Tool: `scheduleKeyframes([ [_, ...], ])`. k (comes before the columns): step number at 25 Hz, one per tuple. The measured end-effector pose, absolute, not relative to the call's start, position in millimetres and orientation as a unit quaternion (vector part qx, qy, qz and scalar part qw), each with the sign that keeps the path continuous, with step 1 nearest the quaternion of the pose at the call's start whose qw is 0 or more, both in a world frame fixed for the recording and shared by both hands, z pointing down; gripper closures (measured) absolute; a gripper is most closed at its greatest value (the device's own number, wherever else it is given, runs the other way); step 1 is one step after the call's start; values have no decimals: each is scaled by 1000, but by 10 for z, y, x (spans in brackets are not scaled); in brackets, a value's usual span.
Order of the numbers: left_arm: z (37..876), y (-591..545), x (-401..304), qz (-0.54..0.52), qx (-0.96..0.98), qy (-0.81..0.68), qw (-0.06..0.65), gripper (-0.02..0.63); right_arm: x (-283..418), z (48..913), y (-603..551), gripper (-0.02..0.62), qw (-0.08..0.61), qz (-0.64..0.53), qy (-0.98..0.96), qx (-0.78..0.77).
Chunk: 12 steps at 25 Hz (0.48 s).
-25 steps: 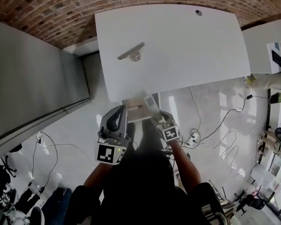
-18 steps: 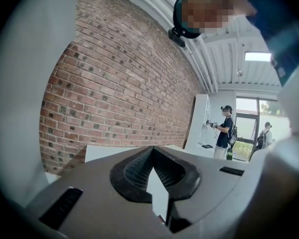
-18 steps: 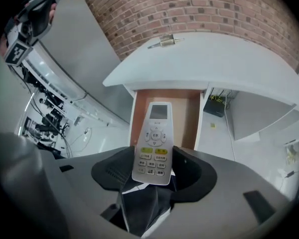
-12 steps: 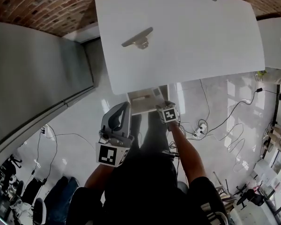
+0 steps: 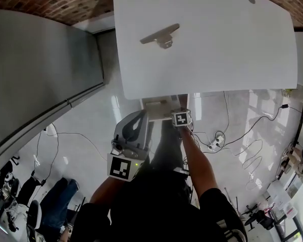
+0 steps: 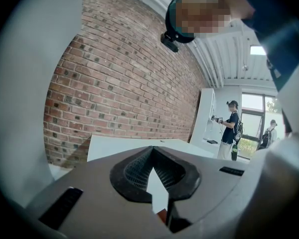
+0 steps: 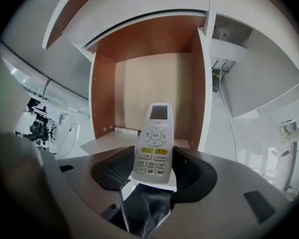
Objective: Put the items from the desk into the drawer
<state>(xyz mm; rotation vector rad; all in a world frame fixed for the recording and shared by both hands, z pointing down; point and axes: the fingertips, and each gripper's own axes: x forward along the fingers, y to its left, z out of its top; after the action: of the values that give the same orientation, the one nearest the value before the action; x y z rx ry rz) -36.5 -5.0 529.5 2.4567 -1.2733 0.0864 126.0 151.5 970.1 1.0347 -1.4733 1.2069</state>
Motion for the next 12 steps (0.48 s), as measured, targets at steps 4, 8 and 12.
scheduleKeyframes([
  [4, 5334, -63, -358, 33, 869, -457, 188, 603, 1290, 9810, 1548, 364, 479, 505, -584, 417],
  [8, 5398, -72, -377, 37, 864, -463, 192, 603, 1259, 9871, 1574, 362, 476, 533, -568, 408],
  [12, 5466, -49, -393, 44, 861, -467, 197, 603, 1356, 9966, 1568, 362, 496, 524, -557, 410],
])
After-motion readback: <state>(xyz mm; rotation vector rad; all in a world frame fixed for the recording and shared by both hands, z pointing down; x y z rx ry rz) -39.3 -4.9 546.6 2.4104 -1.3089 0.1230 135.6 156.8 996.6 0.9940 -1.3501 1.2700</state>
